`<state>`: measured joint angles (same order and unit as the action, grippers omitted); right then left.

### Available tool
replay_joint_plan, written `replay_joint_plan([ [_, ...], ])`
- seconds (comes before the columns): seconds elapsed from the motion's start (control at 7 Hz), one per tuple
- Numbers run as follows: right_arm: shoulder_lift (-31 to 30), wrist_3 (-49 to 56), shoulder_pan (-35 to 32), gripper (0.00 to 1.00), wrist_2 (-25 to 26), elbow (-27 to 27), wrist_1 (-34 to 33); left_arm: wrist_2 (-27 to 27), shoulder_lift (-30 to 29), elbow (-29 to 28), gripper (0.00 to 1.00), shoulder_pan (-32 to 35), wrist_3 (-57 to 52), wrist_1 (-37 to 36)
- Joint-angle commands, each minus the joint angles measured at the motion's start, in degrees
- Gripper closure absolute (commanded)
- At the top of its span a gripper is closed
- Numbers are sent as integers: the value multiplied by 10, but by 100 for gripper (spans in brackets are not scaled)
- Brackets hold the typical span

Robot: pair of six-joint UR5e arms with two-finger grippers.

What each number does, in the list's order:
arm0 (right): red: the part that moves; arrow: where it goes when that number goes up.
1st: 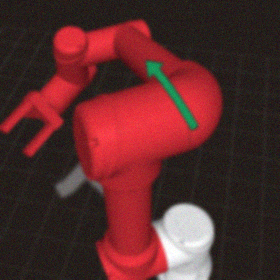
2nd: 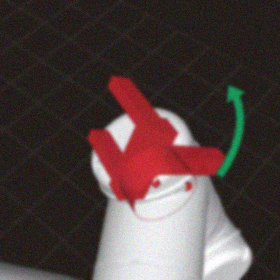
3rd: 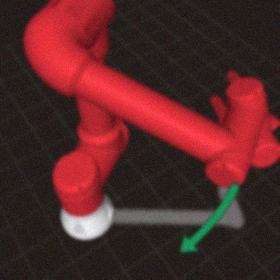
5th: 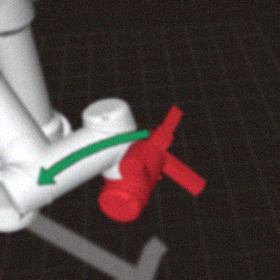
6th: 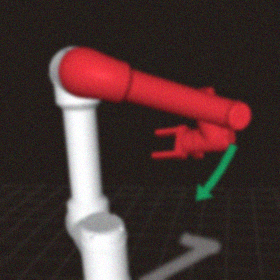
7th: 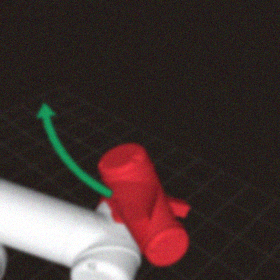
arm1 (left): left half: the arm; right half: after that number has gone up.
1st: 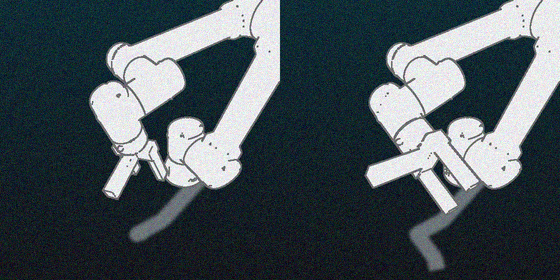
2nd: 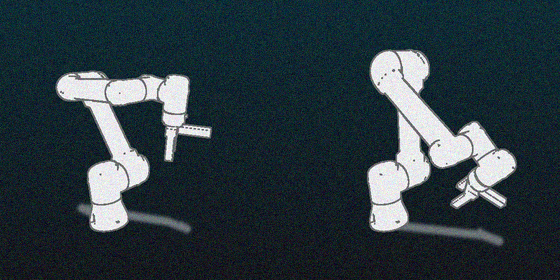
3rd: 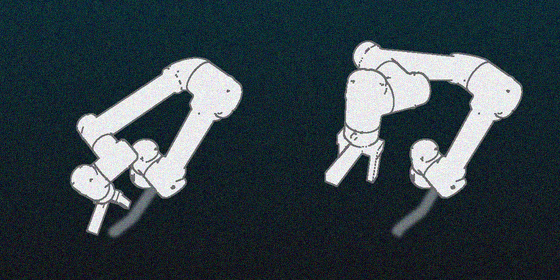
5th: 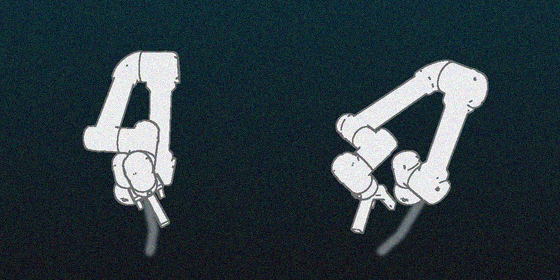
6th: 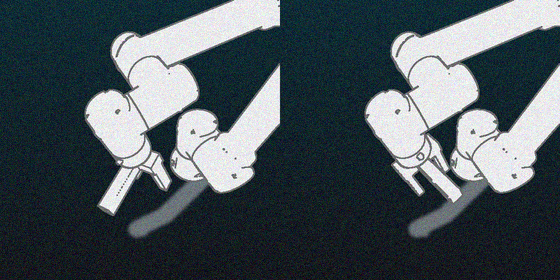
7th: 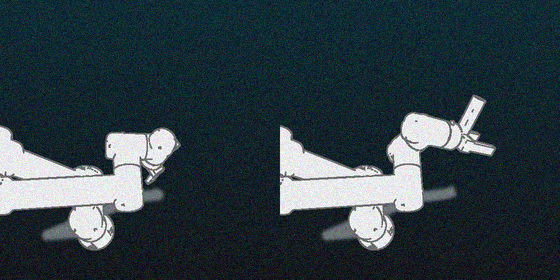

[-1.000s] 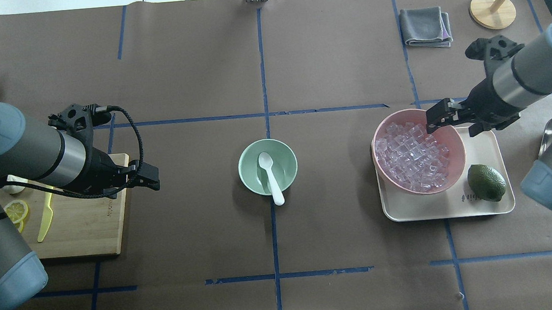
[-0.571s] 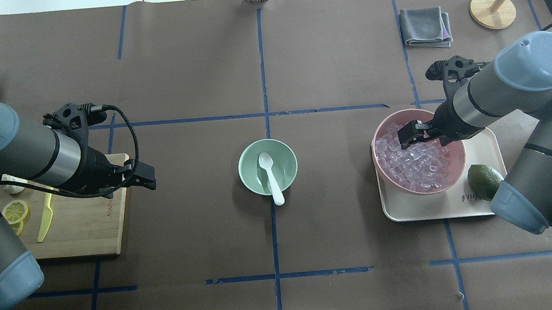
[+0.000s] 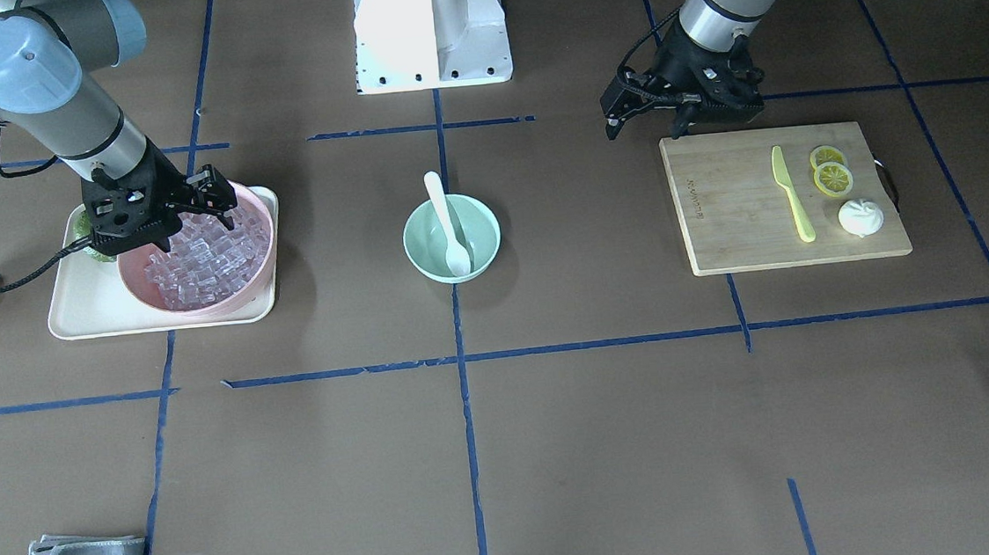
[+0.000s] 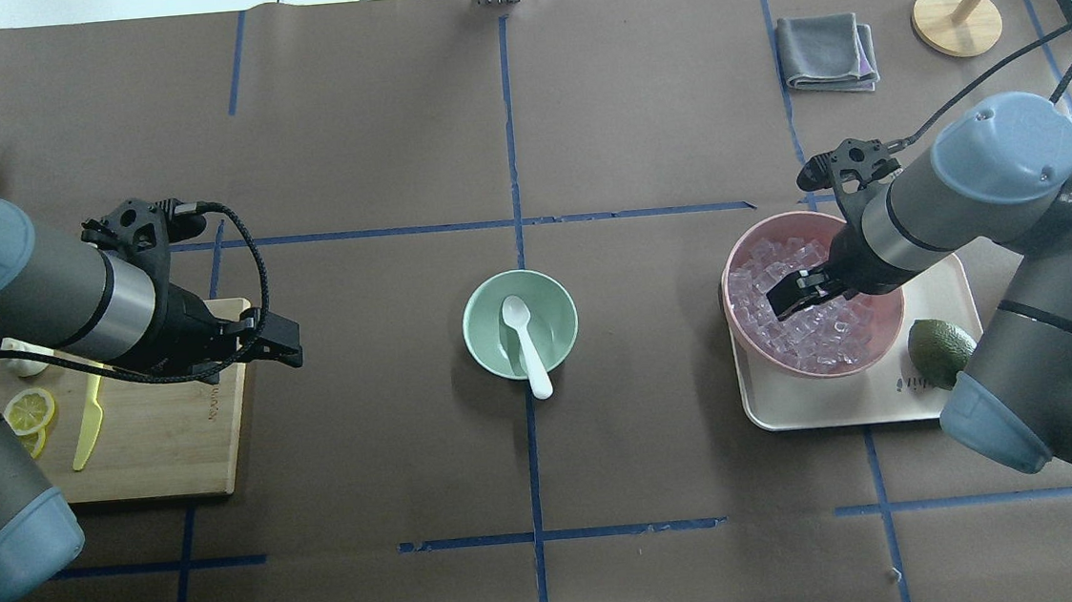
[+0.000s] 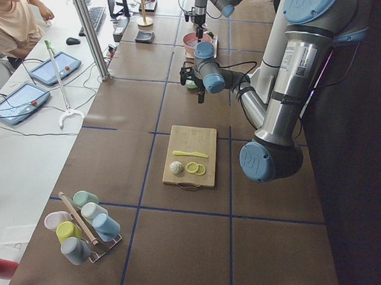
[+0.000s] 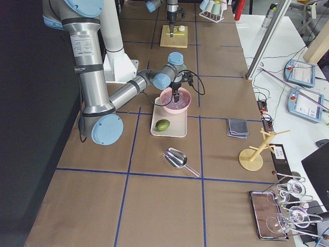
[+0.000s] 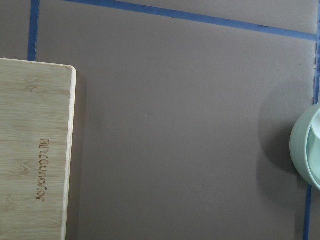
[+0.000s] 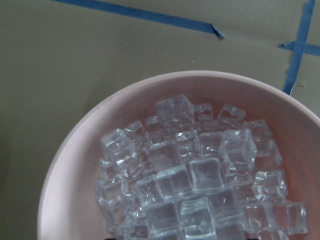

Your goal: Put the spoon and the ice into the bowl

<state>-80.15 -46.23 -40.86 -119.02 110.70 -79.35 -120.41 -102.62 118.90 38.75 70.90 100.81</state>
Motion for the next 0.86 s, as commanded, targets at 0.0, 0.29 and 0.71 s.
replay_joint_plan([
  [0.0,-3,9,6,18,0,-1,-4,1,0,0,0,0,0,1],
  [0.29,-3,14,6,29,12,-4,-4,1,1,4,1,0,0,0],
  [0.71,0,24,6,33,26,-13,-4,3,1,5,1,0,1,1],
])
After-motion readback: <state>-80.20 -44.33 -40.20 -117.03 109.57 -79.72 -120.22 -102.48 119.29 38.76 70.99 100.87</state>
